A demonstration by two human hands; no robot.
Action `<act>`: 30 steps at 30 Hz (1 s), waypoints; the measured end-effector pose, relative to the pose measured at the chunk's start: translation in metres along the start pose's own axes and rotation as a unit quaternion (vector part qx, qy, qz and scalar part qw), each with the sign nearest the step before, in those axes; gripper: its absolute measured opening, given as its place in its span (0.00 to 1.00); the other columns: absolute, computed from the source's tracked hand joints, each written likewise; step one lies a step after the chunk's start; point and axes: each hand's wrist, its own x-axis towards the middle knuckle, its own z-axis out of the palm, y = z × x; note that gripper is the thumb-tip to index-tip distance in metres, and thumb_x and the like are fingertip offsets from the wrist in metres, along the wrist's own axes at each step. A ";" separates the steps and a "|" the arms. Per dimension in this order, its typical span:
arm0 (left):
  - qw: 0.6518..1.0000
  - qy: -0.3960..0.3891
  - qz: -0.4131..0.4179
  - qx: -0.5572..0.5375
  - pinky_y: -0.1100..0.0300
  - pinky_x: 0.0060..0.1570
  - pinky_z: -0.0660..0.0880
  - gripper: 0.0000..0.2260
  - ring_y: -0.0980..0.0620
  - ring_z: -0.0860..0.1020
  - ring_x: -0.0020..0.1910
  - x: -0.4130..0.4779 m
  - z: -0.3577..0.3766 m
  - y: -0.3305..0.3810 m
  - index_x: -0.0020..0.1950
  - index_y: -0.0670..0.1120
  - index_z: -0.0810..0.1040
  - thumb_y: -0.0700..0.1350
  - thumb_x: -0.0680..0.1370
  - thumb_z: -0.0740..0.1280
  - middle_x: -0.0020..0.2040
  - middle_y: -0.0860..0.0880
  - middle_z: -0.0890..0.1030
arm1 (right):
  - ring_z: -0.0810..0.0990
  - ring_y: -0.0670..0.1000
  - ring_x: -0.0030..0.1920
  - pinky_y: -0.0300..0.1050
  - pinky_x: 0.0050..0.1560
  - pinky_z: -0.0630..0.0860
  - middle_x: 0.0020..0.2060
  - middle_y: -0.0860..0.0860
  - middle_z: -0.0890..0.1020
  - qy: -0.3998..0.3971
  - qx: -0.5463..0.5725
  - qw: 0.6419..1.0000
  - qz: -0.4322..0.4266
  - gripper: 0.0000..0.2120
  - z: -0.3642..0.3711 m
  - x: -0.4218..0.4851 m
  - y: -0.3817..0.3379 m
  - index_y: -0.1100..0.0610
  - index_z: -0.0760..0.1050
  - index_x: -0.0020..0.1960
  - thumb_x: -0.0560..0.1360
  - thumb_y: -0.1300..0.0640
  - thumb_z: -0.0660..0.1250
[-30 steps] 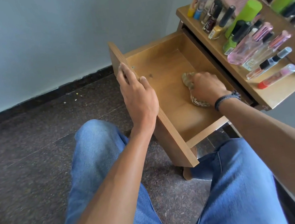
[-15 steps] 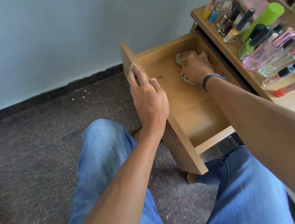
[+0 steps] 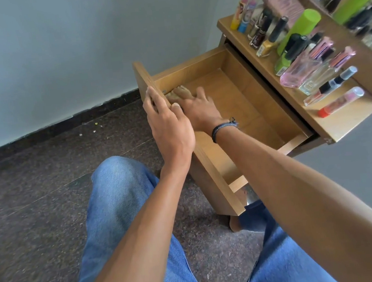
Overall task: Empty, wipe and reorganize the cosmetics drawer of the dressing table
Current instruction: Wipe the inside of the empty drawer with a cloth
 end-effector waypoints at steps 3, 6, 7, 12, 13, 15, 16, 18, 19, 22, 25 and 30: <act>1.000 0.000 0.003 0.006 0.51 0.68 0.70 0.26 0.47 0.67 0.73 0.000 0.000 -0.001 0.81 0.40 0.55 0.42 0.84 0.57 0.79 0.46 0.60 | 0.58 0.60 0.71 0.60 0.69 0.66 0.81 0.42 0.55 -0.010 -0.005 1.000 -0.012 0.25 -0.002 0.001 0.002 0.38 0.58 0.80 0.84 0.46 0.56; 1.000 -0.002 0.004 0.008 0.51 0.68 0.70 0.26 0.47 0.67 0.73 0.000 -0.001 -0.003 0.81 0.40 0.55 0.42 0.84 0.57 0.79 0.46 0.59 | 0.59 0.60 0.70 0.59 0.68 0.67 0.82 0.42 0.54 -0.021 -0.010 0.999 -0.025 0.25 -0.003 -0.002 0.003 0.39 0.57 0.80 0.84 0.48 0.55; 1.000 -0.003 0.005 0.008 0.51 0.69 0.70 0.26 0.47 0.67 0.73 0.000 -0.002 -0.003 0.81 0.39 0.55 0.42 0.84 0.57 0.79 0.46 0.59 | 0.59 0.60 0.70 0.59 0.68 0.68 0.82 0.42 0.54 -0.028 -0.013 0.999 -0.029 0.25 -0.003 -0.005 0.003 0.40 0.58 0.80 0.84 0.49 0.55; 1.000 -0.006 0.011 0.004 0.53 0.68 0.70 0.26 0.47 0.67 0.73 -0.001 -0.002 -0.002 0.81 0.39 0.55 0.42 0.84 0.57 0.79 0.46 0.59 | 0.65 0.60 0.66 0.57 0.66 0.73 0.80 0.44 0.58 -0.040 -0.013 0.998 -0.043 0.26 0.002 -0.045 0.013 0.40 0.62 0.78 0.82 0.57 0.58; 1.000 -0.005 0.012 0.004 0.53 0.68 0.70 0.26 0.47 0.68 0.73 -0.001 -0.002 -0.002 0.81 0.39 0.55 0.42 0.84 0.57 0.79 0.46 0.60 | 0.65 0.59 0.66 0.56 0.65 0.73 0.79 0.44 0.60 -0.044 -0.002 0.998 -0.039 0.27 0.002 -0.057 0.016 0.40 0.64 0.77 0.81 0.59 0.59; 1.000 -0.002 0.010 0.004 0.54 0.67 0.70 0.26 0.47 0.68 0.72 -0.002 -0.002 -0.003 0.81 0.39 0.55 0.42 0.84 0.57 0.78 0.46 0.60 | 0.67 0.58 0.67 0.54 0.66 0.73 0.79 0.45 0.61 -0.059 0.003 0.998 -0.034 0.30 0.001 -0.081 0.018 0.41 0.66 0.76 0.78 0.62 0.61; 1.000 -0.001 0.009 0.003 0.55 0.67 0.70 0.26 0.47 0.68 0.72 -0.002 -0.002 -0.002 0.81 0.40 0.55 0.42 0.84 0.57 0.78 0.46 0.60 | 0.68 0.58 0.67 0.53 0.66 0.73 0.78 0.46 0.62 -0.066 0.002 0.997 -0.031 0.31 0.001 -0.093 0.019 0.42 0.66 0.77 0.77 0.63 0.62; 1.000 0.002 0.010 -0.001 0.56 0.66 0.70 0.26 0.47 0.69 0.71 -0.002 -0.002 -0.002 0.81 0.39 0.56 0.41 0.84 0.57 0.78 0.45 0.61 | 0.71 0.57 0.66 0.52 0.67 0.74 0.76 0.47 0.65 -0.083 0.002 0.996 -0.026 0.32 -0.002 -0.116 0.019 0.43 0.68 0.76 0.76 0.64 0.63; 1.000 0.003 0.012 -0.003 0.57 0.66 0.70 0.26 0.47 0.70 0.71 -0.002 -0.002 -0.001 0.81 0.39 0.56 0.41 0.83 0.57 0.78 0.45 0.61 | 0.72 0.56 0.65 0.52 0.67 0.74 0.74 0.48 0.67 -0.093 0.001 0.995 -0.024 0.30 -0.003 -0.126 0.019 0.44 0.70 0.75 0.76 0.65 0.64; 1.000 0.007 0.011 -0.006 0.58 0.65 0.69 0.26 0.48 0.70 0.71 -0.003 -0.002 0.000 0.81 0.39 0.56 0.41 0.83 0.57 0.78 0.46 0.61 | 0.76 0.54 0.61 0.47 0.68 0.73 0.68 0.48 0.71 -0.114 0.010 0.993 -0.003 0.21 -0.005 -0.146 0.021 0.51 0.78 0.67 0.76 0.65 0.65; 1.000 0.009 0.013 -0.005 0.63 0.64 0.65 0.26 0.48 0.70 0.70 -0.004 -0.002 -0.002 0.81 0.39 0.56 0.41 0.83 0.57 0.78 0.45 0.61 | 0.79 0.54 0.55 0.41 0.58 0.74 0.64 0.49 0.75 -0.101 0.016 0.995 0.017 0.15 -0.008 -0.148 0.019 0.57 0.80 0.62 0.77 0.66 0.64; 1.000 0.001 0.018 -0.009 0.66 0.62 0.64 0.26 0.49 0.69 0.71 -0.002 -0.003 -0.005 0.81 0.40 0.55 0.42 0.83 0.57 0.78 0.46 0.61 | 0.82 0.55 0.53 0.53 0.55 0.82 0.59 0.50 0.79 -0.102 0.016 0.994 0.034 0.13 -0.011 -0.141 0.019 0.55 0.78 0.63 0.79 0.59 0.66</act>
